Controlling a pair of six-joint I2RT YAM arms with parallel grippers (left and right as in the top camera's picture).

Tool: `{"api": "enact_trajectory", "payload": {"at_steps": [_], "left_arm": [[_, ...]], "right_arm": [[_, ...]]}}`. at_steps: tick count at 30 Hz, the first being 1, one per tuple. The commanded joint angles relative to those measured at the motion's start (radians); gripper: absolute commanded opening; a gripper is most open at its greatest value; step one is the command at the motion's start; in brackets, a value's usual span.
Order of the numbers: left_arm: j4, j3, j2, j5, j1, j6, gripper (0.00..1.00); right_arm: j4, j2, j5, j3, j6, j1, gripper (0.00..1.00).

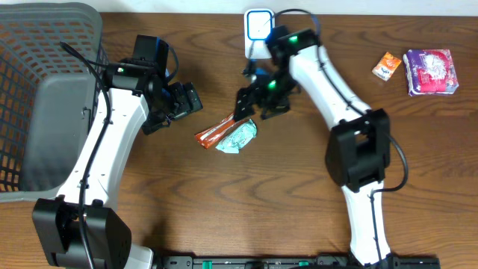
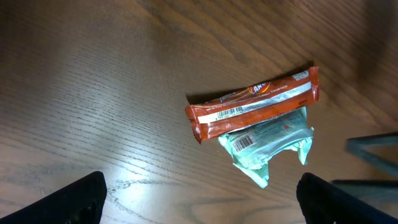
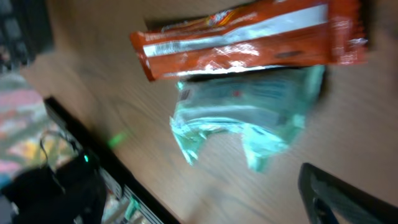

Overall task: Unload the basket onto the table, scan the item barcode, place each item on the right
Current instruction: 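Reach the right gripper down to the mint-green wipes packet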

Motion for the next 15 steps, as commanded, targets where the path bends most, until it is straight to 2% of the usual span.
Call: {"api": "enact_trajectory", "payload": {"at_steps": [1,4,6,7,8,11,13,15], "left_arm": [[-0.006,0.011,0.006,-0.011,0.002,0.006,0.98],[-0.006,0.011,0.006,-0.011,0.002,0.006,0.98],[-0.006,0.011,0.006,-0.010,0.002,0.006,0.98],[-0.006,0.011,0.006,-0.011,0.002,0.006,0.98],[-0.006,0.011,0.006,-0.010,0.002,0.006,0.98],[-0.006,0.011,0.006,-0.011,0.002,0.006,0.98],[-0.006,0.011,0.006,-0.010,0.002,0.006,0.98],[-0.006,0.011,0.006,-0.011,0.002,0.006,0.98]], "right_arm": [[0.012,-0.042,0.115,0.006,0.200,0.043,0.92],[0.016,-0.042,0.173,0.006,0.266,0.058,0.92],[0.011,-0.043,0.154,0.006,0.266,0.058,0.84],[0.003,-0.043,0.140,0.006,0.264,0.058,0.87],[-0.002,-0.043,0.129,0.006,0.257,0.058,0.99],[-0.033,-0.042,0.072,0.006,0.158,0.060,0.99],[-0.052,-0.043,0.071,0.006,0.167,0.063,0.87],[-0.069,-0.043,0.070,0.006,0.201,0.062,0.85]]}}
